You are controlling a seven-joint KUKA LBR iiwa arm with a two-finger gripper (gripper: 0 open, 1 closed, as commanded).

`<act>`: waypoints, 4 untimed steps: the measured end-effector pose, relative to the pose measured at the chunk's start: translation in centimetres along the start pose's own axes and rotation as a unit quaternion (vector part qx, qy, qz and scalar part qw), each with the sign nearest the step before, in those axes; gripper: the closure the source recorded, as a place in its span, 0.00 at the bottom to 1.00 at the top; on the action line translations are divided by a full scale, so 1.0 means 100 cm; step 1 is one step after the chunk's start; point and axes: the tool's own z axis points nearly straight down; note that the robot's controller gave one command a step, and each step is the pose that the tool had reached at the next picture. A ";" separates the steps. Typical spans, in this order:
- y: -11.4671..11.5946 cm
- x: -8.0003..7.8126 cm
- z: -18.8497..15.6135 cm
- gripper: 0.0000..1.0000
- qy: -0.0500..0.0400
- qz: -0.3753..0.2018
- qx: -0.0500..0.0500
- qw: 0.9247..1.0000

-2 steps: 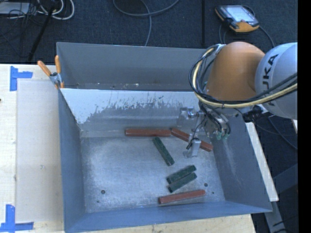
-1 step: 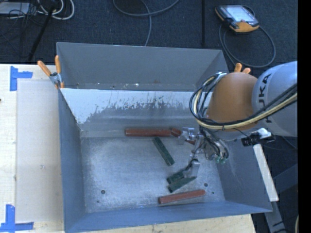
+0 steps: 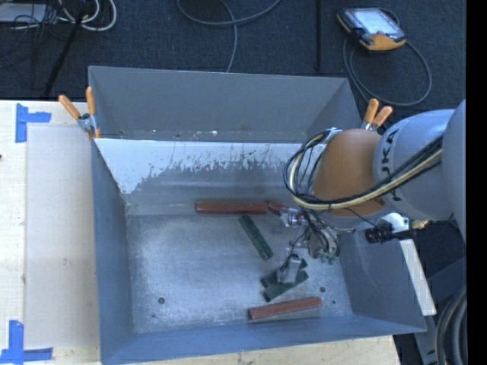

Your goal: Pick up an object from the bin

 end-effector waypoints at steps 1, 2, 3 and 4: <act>0.012 0.050 0.004 0.00 0.000 -0.006 0.000 1.000; -0.023 0.087 0.003 1.00 0.001 0.041 0.001 0.999; -0.023 0.087 0.003 1.00 0.001 0.041 0.001 0.999; -0.027 0.070 -0.052 1.00 0.003 0.054 0.001 0.999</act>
Offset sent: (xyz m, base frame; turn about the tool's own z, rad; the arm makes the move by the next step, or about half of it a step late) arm -0.0893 -0.0082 -0.0047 0.0822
